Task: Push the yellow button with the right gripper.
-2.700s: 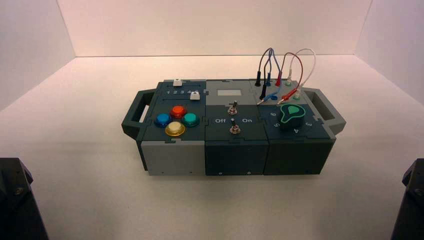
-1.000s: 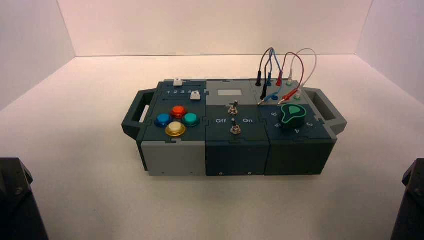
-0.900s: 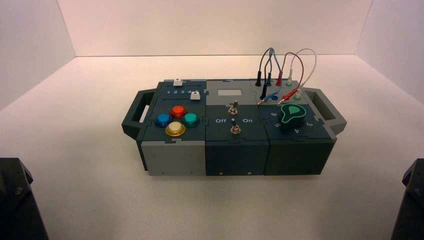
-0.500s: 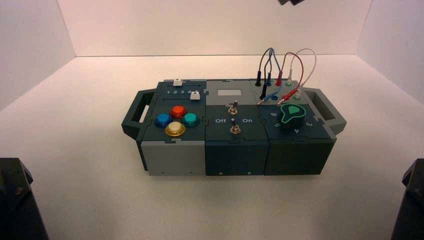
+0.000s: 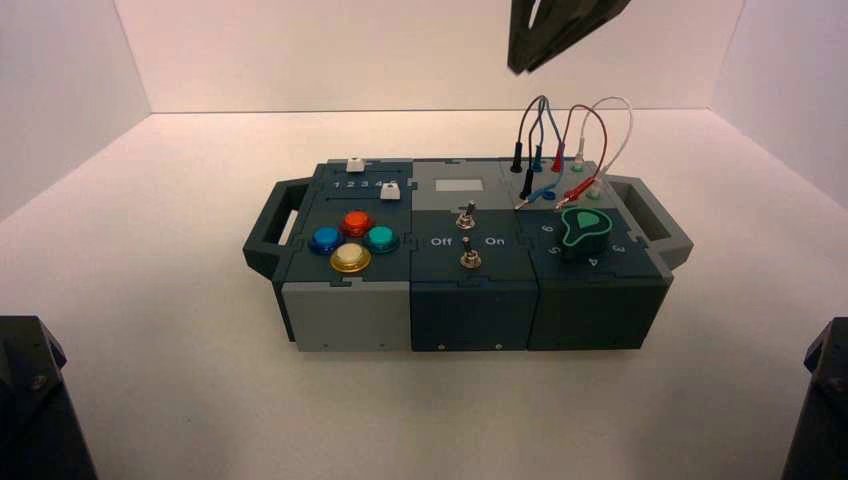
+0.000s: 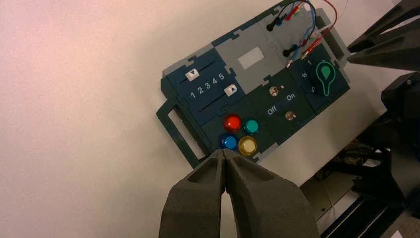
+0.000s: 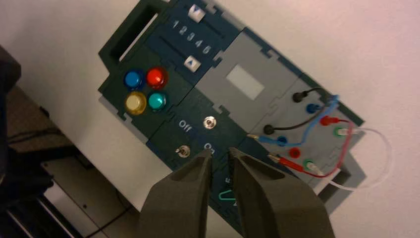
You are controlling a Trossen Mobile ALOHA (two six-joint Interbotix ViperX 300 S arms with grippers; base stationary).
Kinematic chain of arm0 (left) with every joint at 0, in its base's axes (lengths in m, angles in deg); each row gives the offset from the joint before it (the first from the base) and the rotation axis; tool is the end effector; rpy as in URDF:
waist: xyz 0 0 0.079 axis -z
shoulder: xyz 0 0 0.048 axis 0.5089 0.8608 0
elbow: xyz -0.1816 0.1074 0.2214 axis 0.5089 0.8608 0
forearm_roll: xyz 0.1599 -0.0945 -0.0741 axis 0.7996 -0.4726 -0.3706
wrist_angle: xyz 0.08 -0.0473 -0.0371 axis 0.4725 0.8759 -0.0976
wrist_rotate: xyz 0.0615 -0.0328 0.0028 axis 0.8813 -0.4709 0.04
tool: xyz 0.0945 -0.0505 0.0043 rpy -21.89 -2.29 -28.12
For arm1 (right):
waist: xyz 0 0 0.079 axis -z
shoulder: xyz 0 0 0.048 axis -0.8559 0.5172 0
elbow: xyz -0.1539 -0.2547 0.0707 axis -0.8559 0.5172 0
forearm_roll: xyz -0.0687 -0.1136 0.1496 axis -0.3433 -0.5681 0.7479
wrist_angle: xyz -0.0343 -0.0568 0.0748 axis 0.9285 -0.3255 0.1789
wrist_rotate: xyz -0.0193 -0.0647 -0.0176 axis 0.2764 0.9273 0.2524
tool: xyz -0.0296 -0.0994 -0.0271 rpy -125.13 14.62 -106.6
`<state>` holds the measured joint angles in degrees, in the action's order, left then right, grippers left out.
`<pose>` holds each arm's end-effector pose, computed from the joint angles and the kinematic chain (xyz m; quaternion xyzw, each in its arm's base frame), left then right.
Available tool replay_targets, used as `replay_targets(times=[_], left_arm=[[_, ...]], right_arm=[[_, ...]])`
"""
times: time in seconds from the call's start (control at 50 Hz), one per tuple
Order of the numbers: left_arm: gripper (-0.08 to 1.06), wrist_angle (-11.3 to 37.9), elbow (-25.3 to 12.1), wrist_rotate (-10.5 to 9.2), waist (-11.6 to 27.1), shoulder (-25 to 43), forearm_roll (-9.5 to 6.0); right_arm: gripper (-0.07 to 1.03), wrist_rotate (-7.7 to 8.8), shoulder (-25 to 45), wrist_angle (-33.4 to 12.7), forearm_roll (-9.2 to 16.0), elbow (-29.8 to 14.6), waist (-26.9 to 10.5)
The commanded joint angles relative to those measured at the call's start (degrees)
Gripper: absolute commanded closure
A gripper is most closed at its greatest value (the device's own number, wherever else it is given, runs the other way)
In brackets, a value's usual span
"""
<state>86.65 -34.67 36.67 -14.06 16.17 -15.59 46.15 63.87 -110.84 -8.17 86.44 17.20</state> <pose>0.2059 -0.1214 0.2310 0.0587 0.5051 -0.3045 0.8054 0.2064 0.2060 0.1694 -0.1453 0.5197 0.3223 0.7778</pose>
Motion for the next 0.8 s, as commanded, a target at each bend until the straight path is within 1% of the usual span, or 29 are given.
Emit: replay_targets(times=[0.02,0.1,0.16,0.18,0.24,0.34,0.44,0.56,0.7,0.8], left_arm=[[1.01,-0.1,-0.6,-0.09,0.1,0.2,-0.26],[1.01,0.3,-0.4,-0.09,0.2,0.3,-0.26],[1.01,0.4,-0.4,-0.09,0.3,0.3,-0.26],[1.01,0.5,-0.3,-0.09,0.3,0.3,-0.26],[1.01,0.8,-0.3,0.0,0.4,0.3,-0.26],[1.01,1.3,-0.4,-0.09,0.4,0.3,-0.35],[1.01,1.7,-0.4,0.0,0.4,0.3,-0.26],[1.01,3.3,-0.4,0.26,0.4,0.4,-0.35],[1.01,4.1,-0.6,0.35,0.4,0.4,-0.35],[1.01,4.7,-1.1,0.62,0.4,0.4,-0.35]], right_arm=[[0.83,-0.09,2.2,0.4,0.4,-2.0,-2.1],[0.91,-0.18,4.1,0.4,0.4,-2.5,-3.7],[0.91,-0.18,5.1,0.5,0.4,-2.7,-4.4],[0.92,-0.26,5.9,0.7,0.4,-2.8,-5.4],[0.92,-0.26,6.9,1.1,0.4,-3.1,-6.5],[0.96,-0.26,8.8,2.7,0.4,-3.6,-8.9],[0.97,-0.26,9.8,3.3,0.4,-3.9,-9.7],[0.98,-0.26,14.9,5.3,0.3,-5.4,-12.8],[0.98,-0.09,18.5,6.0,0.1,-6.9,-14.7],[0.98,-0.09,20.7,7.5,0.0,-7.6,-16.0]])
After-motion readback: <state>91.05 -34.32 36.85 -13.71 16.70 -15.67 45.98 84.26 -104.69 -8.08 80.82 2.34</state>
